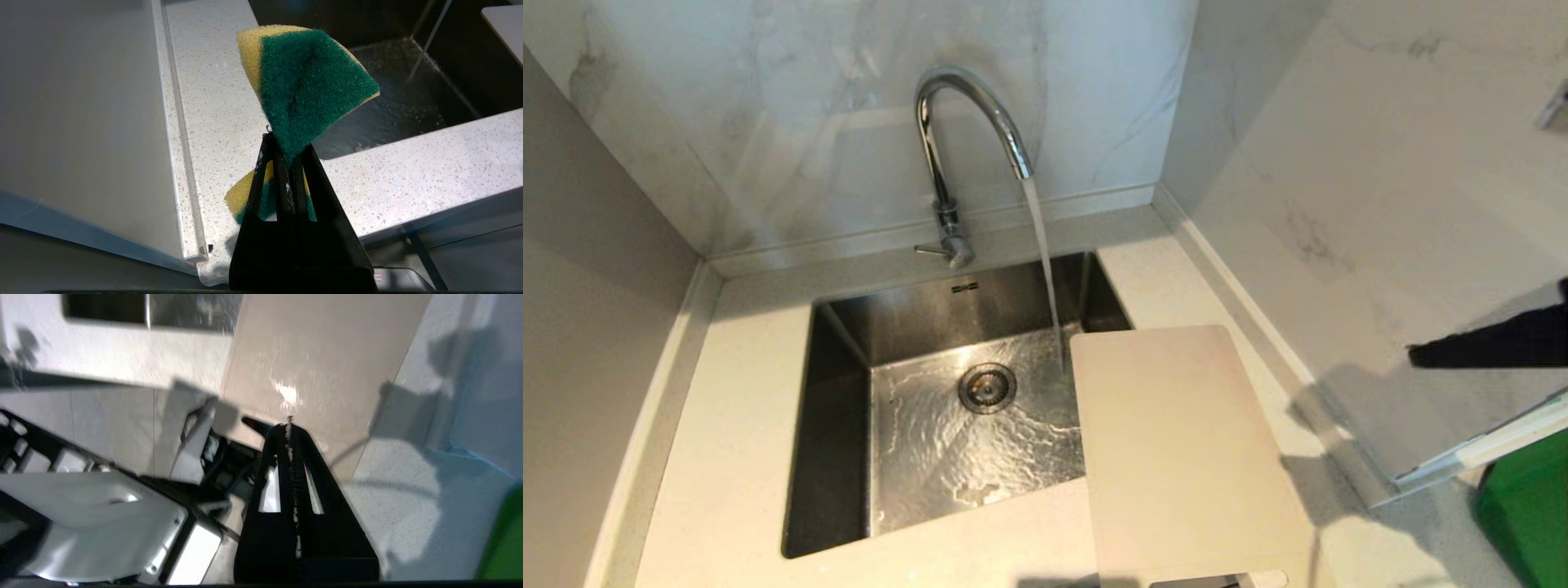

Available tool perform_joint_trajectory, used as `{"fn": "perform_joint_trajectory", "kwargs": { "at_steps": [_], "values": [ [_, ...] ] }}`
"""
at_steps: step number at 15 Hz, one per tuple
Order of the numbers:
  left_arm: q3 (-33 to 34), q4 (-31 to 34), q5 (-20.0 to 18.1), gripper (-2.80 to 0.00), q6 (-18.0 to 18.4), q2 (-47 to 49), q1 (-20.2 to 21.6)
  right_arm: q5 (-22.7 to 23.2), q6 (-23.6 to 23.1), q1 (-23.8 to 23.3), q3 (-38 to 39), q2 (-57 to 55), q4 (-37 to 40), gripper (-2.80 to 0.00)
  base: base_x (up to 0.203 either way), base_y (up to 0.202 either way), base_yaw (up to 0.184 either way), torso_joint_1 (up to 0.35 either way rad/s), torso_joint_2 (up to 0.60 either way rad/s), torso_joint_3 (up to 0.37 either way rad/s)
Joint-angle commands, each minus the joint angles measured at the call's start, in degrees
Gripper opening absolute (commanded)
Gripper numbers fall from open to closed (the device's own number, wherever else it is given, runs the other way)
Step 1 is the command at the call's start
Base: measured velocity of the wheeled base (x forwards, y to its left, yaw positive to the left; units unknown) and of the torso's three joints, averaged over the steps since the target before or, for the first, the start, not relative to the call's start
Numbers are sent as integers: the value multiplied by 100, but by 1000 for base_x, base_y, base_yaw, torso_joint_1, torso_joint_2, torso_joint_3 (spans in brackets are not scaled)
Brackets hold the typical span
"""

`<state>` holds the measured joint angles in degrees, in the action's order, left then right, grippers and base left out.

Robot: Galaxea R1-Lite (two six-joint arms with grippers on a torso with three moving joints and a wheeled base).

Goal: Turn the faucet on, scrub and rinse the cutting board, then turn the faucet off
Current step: Pick up the cutting board

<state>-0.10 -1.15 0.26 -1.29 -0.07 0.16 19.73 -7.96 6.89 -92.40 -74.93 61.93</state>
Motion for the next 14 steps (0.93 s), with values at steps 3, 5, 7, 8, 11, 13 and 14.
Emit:
{"fn": "perform_joint_trajectory", "kwargs": {
  "at_steps": [3,5,7,8,11,13,14],
  "values": [
    [1,-2,1,-280,-3,7,2,-550,-1098,332,1071,-407,-378,0,0,0,0,0,0,0],
    [1,-5,1,-280,-3,-1,2,-732,-1360,453,1612,-463,-708,0,0,0,0,0,0,0],
    [1,-1,1,-280,-3,-1,2,-1012,-1570,730,2174,-460,-995,0,0,0,0,0,0,0],
    [1,0,1,-280,-3,7,2,-1150,-1689,911,2419,-425,-1172,0,0,0,0,0,0,0],
    [1,-1,1,-280,-3,-1,2,-1540,-1888,1537,2956,-360,-1738,0,0,0,0,0,0,0],
    [1,0,1,-280,-3,-1,2,-1738,-2056,1756,3134,-420,-1849,0,0,0,0,0,0,0],
    [1,0,1,-280,-3,6,2,-1748,-2147,1811,3199,-458,-1857,0,0,0,0,0,0,0]
  ]
}}
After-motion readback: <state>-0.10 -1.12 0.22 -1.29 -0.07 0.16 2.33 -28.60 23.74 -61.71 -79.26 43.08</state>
